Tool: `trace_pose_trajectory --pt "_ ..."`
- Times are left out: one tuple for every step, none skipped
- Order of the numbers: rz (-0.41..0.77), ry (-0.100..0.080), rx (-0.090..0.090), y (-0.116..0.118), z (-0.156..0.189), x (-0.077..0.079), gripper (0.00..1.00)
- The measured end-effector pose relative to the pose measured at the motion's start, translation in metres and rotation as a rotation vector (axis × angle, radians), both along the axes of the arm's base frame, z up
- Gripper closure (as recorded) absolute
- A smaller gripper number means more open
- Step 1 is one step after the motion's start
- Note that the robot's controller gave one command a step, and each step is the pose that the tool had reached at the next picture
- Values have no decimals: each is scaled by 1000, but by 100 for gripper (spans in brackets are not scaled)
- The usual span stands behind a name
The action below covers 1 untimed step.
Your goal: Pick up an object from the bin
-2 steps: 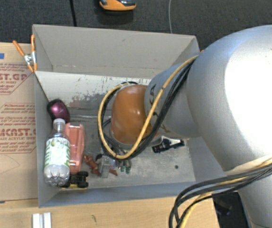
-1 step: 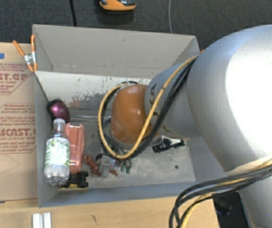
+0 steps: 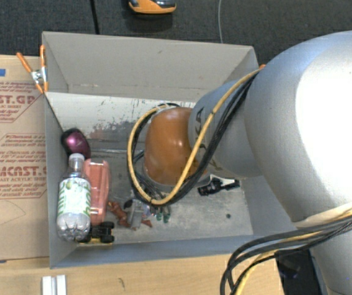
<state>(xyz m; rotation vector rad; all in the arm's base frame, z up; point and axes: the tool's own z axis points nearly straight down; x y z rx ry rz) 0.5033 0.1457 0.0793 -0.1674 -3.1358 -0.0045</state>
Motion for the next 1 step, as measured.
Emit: trace_pose_trajectory --pt "0 5 -3 -1 10 -2 100"
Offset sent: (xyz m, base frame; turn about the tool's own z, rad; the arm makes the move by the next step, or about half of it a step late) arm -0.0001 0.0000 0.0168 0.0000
